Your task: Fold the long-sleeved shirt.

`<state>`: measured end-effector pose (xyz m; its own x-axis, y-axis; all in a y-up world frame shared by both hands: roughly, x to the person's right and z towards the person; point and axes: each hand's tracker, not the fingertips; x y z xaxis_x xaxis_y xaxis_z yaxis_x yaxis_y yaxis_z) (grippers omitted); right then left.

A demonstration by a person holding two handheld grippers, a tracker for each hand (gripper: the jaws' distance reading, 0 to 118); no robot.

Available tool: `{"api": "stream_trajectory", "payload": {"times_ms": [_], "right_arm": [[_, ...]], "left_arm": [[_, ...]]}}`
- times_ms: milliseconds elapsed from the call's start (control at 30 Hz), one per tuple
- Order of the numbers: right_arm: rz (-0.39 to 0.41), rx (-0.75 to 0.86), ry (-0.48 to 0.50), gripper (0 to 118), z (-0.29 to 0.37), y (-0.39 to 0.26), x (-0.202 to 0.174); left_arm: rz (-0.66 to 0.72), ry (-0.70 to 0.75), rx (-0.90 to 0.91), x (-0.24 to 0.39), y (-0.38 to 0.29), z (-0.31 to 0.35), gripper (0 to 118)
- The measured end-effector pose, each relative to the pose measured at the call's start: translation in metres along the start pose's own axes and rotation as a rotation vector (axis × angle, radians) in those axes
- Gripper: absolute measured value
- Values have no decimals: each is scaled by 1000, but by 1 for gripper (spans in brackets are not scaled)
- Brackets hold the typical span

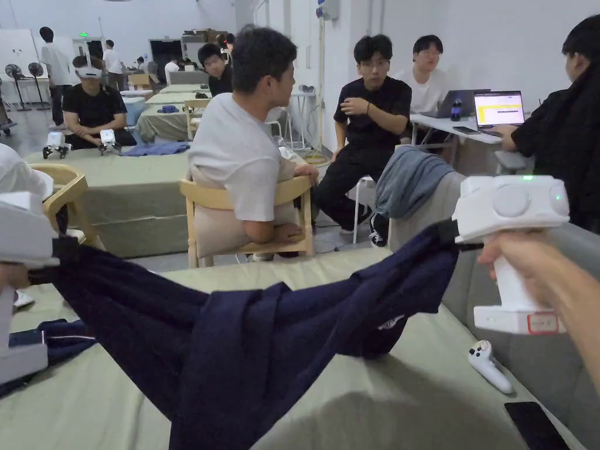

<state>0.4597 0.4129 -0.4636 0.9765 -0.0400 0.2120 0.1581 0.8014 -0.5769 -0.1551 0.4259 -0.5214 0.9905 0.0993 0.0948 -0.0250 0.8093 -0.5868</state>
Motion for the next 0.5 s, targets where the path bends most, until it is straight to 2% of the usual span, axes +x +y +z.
{"api": "stream_trajectory", "payload": {"times_ms": [100, 167, 300, 400, 500], "right_arm": [[-18, -108, 17, 7, -36, -60, -1], [8, -128, 8, 7, -33, -89, -5], [-13, -106, 40, 7, 0, -130, 9], [52, -77, 42, 7, 49, -171, 17], [131, -139, 49, 7, 92, -229, 23]], "left_arm": [[-25, -20, -114, -6, -59, -35, 14], [9, -44, -133, -4, -88, -35, 14], [68, -79, -104, -26, -119, -14, 14], [50, -88, -104, -37, -153, 20, 14], [-56, -41, -161, -37, -206, 65, 14]]}}
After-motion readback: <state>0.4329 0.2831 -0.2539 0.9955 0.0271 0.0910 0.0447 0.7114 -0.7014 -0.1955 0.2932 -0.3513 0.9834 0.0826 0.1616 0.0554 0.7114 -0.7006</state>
